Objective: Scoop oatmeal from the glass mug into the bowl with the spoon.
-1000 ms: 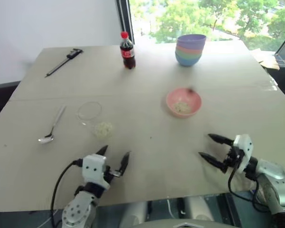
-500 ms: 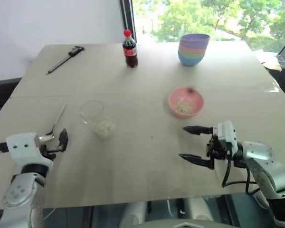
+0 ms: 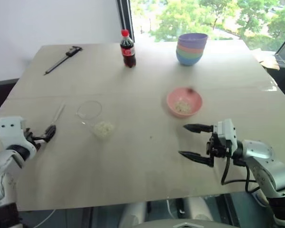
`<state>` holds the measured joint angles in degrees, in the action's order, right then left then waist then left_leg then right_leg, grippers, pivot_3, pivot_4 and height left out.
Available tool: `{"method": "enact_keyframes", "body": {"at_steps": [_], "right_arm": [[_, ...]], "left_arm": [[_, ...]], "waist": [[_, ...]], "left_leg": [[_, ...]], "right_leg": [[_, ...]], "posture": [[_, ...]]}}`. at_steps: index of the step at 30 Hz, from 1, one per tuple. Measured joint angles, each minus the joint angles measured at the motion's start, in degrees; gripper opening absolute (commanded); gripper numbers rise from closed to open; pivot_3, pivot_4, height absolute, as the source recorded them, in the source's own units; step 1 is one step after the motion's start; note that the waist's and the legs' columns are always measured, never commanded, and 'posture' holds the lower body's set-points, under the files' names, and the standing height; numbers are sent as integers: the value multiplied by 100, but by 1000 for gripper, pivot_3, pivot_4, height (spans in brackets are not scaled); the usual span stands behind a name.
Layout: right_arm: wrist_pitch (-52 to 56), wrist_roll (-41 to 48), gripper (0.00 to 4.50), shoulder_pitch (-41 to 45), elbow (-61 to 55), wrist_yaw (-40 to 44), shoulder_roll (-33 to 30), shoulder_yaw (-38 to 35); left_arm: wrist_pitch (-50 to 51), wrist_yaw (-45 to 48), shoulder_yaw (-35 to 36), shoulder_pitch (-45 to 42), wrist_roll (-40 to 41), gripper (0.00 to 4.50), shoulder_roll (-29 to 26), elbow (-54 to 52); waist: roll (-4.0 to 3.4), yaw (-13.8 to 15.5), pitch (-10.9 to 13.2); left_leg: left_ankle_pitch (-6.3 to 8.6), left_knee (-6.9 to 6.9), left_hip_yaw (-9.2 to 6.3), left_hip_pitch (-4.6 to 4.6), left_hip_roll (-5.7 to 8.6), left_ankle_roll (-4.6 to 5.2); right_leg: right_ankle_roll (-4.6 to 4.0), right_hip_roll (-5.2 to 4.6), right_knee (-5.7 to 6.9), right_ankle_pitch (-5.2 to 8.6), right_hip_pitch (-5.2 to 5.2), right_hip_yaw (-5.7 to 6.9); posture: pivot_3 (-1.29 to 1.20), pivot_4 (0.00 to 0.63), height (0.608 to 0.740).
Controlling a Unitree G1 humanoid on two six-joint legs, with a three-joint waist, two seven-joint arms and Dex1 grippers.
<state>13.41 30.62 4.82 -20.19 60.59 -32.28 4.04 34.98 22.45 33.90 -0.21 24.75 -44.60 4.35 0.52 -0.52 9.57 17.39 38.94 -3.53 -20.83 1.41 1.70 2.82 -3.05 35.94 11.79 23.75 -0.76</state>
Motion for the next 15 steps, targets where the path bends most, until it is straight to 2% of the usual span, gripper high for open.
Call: {"method": "enact_keyframes", "body": {"at_steps": [8, 9, 11, 14, 15], "right_arm": [[-57, -47, 4475, 35, 12, -93, 32, 0], [-72, -55, 4500, 32, 13, -97, 32, -4], [-101, -70, 4500, 29, 14, -100, 33, -4], [-120, -95, 4500, 19, 14, -124, 34, -7], [-122, -96, 4500, 15, 14, -142, 35, -7]], "left_arm": [[-514, 1126, -737, -1104, -384, 4500, -528, 2158], [-621, 1320, -775, -1264, -427, 3907, -565, 2454], [-758, 1484, -820, -1413, -489, 3189, -631, 2784], [-1033, 1823, -982, -1655, -653, 1771, -823, 3403], [-1100, 1921, -1001, -1694, -681, 1488, -858, 3529]], "waist": [[-7, 31, -1], [-13, 36, -2], [-15, 37, -2], [-25, 42, -7], [-29, 41, -9]], "left_leg": [[-2, -6, -1, 3, 3, -4], [-2, -6, 0, 3, 4, -2], [0, -6, -2, 5, 3, 1], [2, -7, 0, 7, 4, 6], [2, -7, 1, 7, 5, 6]], "right_leg": [[0, -6, 2, -1, 2, 1], [0, -7, 4, -1, 2, 1], [0, -7, 6, -1, 2, 1], [0, -7, 9, -1, 2, -2], [0, -8, 9, -1, 2, -3]], "posture": [[0, 150, 740], [0, 150, 740], [0, 150, 740], [0, 150, 740], [0, 150, 740]]}}
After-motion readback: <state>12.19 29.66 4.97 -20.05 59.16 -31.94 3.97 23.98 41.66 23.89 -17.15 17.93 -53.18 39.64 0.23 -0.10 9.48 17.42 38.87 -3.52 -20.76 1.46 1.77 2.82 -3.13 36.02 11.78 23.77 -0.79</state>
